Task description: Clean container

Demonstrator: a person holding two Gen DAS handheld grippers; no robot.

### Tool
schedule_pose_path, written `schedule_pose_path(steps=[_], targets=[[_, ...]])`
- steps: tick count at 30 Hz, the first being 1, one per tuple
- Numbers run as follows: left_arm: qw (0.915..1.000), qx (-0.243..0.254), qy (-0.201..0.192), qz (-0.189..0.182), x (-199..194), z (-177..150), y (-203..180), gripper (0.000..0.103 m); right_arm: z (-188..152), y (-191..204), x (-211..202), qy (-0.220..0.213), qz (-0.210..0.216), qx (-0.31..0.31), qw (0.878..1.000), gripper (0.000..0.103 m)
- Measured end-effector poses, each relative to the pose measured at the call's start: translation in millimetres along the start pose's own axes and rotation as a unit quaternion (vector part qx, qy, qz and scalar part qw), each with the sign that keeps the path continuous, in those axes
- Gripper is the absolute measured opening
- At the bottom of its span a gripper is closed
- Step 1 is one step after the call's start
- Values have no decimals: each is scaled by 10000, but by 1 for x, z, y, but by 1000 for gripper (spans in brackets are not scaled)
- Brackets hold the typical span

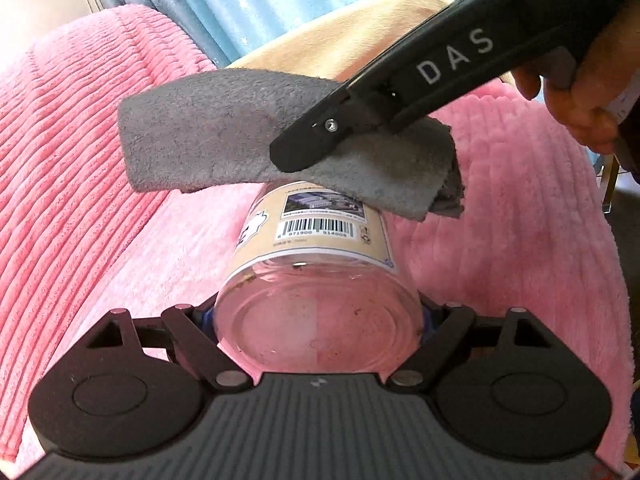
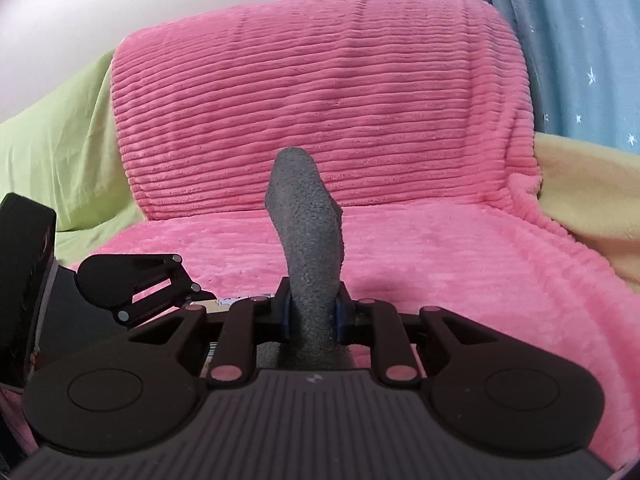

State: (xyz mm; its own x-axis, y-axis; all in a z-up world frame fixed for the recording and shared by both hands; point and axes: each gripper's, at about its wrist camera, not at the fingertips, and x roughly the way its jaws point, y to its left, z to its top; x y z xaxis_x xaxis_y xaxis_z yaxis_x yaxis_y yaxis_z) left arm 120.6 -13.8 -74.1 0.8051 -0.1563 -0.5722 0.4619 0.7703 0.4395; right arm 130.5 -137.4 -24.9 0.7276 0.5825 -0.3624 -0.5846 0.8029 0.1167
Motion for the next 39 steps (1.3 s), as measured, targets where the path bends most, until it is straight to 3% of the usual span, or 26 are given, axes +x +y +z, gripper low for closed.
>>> schedule_pose_path(steps=[3,7,10,14,18,25,29,36,39], targets=[[9991,-371,107,-201,-15,-18,-7,86,1,-1,-1,15,-6,28,10000,16],[9902,-1163,266,-728,-5,-21,14,86,2,-6,-1,31,33,170,9998,16],[9956,-783,175,-476,-10,-20,6,85,2,-5,-5,65,9,103,9999,17],[9998,193,-3,66,-20,-20,-14,85,4,5,-15,23,187,-207,9996,17],[9997,224,22,104,-16,-21,-9,85,4,20,-18,-84,996,-263,9946,17],[9999,96,113,46,-10,-22,-6,85,2,23,-7,7,1167,-121,9931,17],[9999,29,162,23,-5,-20,-1,85,2,23,-4,35,1047,-217,9943,16],[9998,126,120,76,4,-10,4,85,5,3,6,76,-14,-216,9997,16],[9997,192,91,107,4,-9,3,85,3,0,7,43,-26,-133,9999,16]])
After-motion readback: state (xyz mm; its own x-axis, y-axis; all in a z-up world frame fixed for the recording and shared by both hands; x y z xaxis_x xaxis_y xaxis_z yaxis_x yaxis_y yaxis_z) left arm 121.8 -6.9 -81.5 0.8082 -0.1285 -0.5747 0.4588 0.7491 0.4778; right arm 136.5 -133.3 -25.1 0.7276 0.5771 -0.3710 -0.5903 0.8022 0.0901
